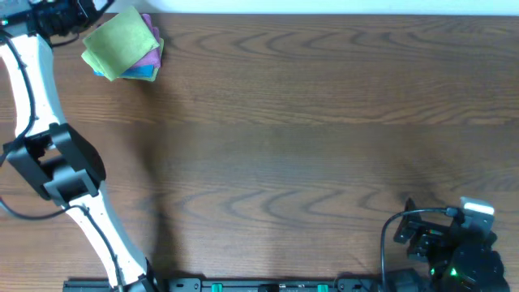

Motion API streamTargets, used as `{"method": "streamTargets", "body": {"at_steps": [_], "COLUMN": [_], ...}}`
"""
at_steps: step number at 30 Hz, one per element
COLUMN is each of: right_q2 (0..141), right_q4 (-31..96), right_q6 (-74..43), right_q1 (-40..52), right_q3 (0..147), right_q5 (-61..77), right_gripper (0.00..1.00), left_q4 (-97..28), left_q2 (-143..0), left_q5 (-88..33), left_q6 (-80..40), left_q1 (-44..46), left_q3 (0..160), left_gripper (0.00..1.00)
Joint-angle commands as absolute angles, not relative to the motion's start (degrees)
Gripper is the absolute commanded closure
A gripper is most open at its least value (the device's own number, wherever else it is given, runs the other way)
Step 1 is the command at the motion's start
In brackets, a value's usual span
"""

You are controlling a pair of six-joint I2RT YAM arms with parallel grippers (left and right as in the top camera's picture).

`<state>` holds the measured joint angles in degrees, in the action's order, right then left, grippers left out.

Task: Fold the cloth

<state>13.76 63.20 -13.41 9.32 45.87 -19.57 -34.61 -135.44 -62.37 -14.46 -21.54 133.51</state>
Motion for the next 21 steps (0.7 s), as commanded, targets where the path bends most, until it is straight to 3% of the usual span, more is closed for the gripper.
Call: {"method": "streamTargets", "body": {"at_steps": [1,7,21], "right_q2": [13.82,13.82,13.82], "right_q4": [63.24,63.24,63.24], "right_q6": [-13.89,-13.89,-13.89], "right_q1": [9.02,9.02,9.02], "right_q3": [45.41,45.41,45.41], "right_q5": [-20.34,-20.34,-20.34], "right_gripper": [0.01,0.01,0.01], "left_q4": [-34.59,-32.97,-28.95], "left_q2": [-141.45,-145.62,-146.26], "left_q5": [-69.78,-70.83,-56.69], "left_q6": [-18.57,-18.48,-18.48], "left_q1": [-21.85,-21.82,-21.63], "left_q3": [133.14,133.14,133.14], "left_gripper": [0.95,0.94,0.94]}}
